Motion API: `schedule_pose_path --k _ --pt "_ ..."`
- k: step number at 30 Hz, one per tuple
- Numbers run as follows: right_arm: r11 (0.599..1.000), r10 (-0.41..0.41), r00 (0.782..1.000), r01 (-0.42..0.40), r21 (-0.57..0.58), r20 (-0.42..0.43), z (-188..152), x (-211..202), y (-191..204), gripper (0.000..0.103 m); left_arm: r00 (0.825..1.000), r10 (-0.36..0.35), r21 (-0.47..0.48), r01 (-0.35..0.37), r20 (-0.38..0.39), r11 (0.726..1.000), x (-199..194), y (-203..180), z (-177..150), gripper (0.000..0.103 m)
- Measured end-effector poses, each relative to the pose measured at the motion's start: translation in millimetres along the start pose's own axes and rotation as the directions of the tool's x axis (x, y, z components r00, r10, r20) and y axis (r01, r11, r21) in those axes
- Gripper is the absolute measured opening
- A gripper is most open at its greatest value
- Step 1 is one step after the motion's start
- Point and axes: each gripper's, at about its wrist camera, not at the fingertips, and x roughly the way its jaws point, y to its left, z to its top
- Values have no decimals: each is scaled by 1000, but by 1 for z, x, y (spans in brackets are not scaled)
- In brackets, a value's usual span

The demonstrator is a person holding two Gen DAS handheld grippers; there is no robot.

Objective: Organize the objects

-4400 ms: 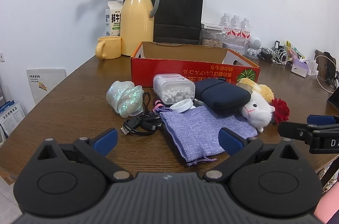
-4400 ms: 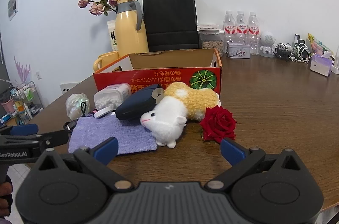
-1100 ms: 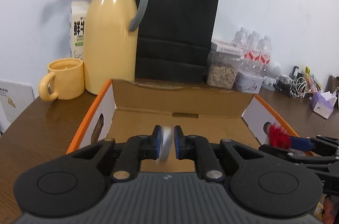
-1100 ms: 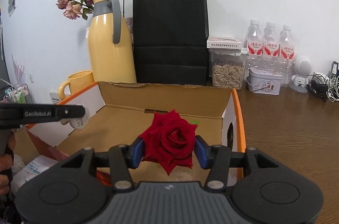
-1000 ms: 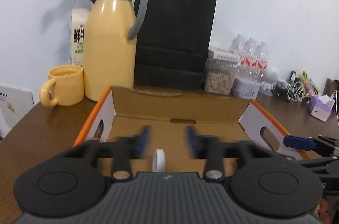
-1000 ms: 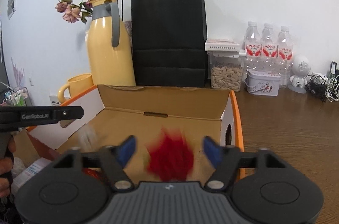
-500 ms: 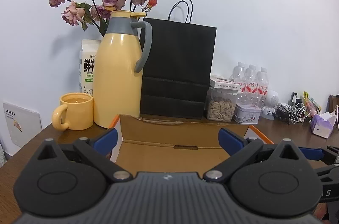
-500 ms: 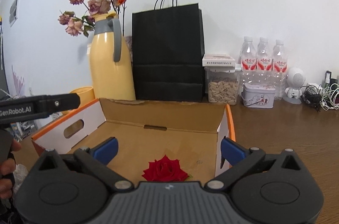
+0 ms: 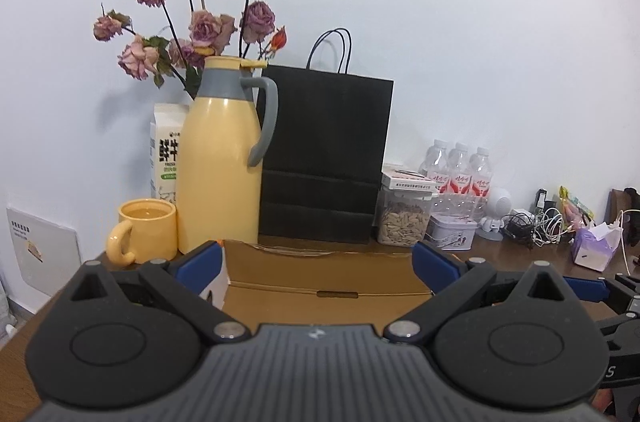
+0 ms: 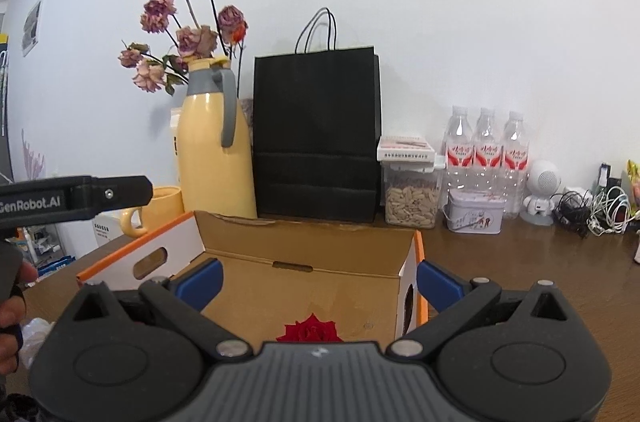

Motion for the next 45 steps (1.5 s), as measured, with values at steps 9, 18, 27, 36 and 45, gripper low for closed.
schedule_pose_path --k 9,18,27,36,45 --pt "1000 -3 1000 3 -7 -7 -2 -38 14 103 999 28 5 -28 36 1000 -52 11 10 103" --pt "1000 -13 1000 13 -14 -13 -13 -90 27 103 997 70 5 -70 37 998 -108 35 5 103" --pt "1000 -24 998 25 18 -49 -39 -128 25 103 992 128 9 -128 -21 992 -144 63 -19 103" --pt "999 -37 993 40 21 -116 -65 -138 32 103 983 153 2 -153 -102 988 -157 82 -49 103" --pt "999 -18 985 24 35 -174 -88 -133 39 103 972 159 -17 -165 -170 986 -148 93 -68 103"
